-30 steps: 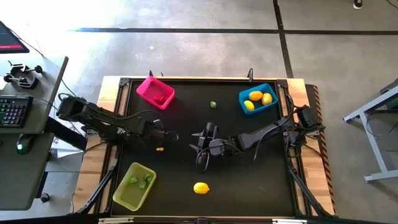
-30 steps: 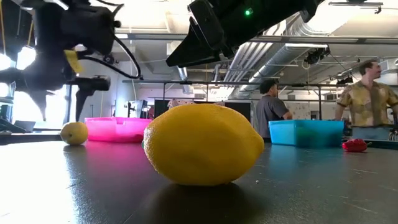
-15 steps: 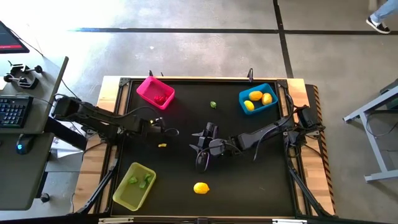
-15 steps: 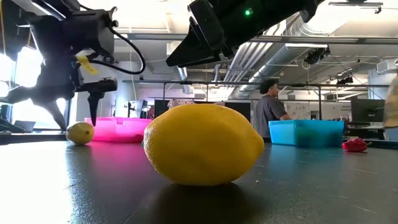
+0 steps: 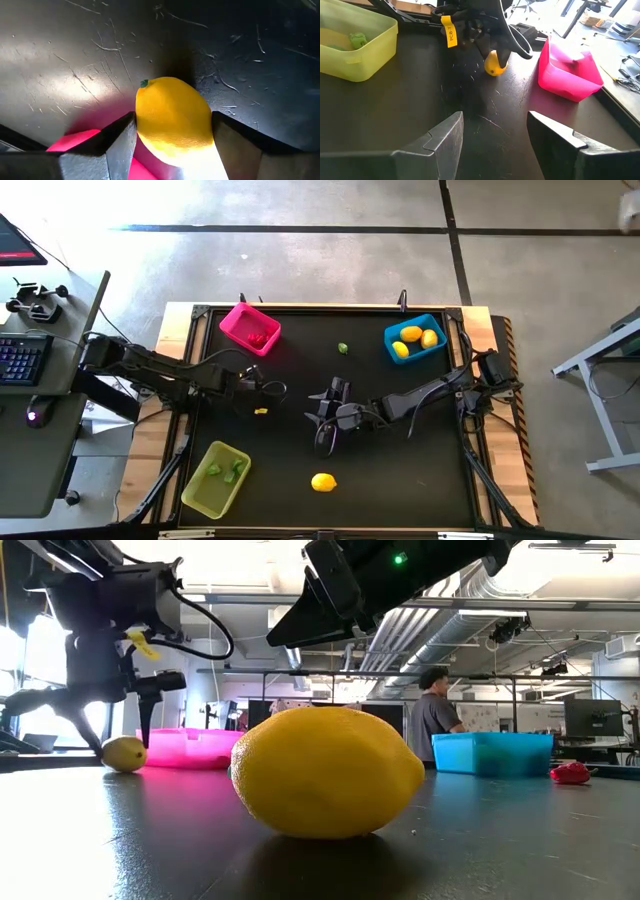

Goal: Sort produce into baskets
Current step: Put the yellow lemon into the blue bin

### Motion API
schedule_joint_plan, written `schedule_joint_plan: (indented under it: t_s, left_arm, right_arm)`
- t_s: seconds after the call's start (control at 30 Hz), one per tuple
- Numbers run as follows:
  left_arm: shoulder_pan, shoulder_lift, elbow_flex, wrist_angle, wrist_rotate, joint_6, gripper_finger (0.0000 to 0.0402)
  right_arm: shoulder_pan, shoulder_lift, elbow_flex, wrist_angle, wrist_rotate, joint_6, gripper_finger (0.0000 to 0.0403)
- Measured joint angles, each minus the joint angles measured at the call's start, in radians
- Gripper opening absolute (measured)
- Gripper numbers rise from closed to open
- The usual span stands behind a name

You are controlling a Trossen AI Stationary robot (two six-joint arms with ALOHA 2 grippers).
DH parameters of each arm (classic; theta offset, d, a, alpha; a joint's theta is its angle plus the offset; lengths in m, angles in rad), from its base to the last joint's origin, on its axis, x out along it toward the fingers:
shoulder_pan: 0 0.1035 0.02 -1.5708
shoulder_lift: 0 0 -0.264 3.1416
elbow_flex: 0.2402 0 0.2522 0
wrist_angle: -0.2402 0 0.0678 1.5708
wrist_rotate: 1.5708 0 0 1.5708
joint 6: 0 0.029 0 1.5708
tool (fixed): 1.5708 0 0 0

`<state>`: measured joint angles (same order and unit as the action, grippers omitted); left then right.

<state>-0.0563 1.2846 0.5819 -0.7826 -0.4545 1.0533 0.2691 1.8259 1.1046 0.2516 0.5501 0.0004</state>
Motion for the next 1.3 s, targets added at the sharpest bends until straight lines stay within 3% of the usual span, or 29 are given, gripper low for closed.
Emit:
schedule_joint_plan:
  t_s: [0.37,0.87,1.13,1.3]
  left_arm:
    - [0.000,-0.019,0.006,-0.016,0.025,-0.106,0.0178]
    - [0.000,-0.063,0.157,-0.022,0.387,-0.612,0.0168]
    - [0.000,-0.063,0.151,0.204,0.618,-0.816,0.0168]
    - [0.020,-0.063,0.116,0.409,0.719,-0.878,0.0167]
  right_arm:
    - [0.000,0.000,0.000,0.000,0.000,0.000,0.0211]
    - [0.022,0.000,0.000,-0.024,0.006,0.001,0.0211]
    - [0.072,0.000,0.000,-0.037,0.156,-0.005,0.0213]
    - [0.081,0.000,0.000,-0.037,0.165,0.000,0.0214]
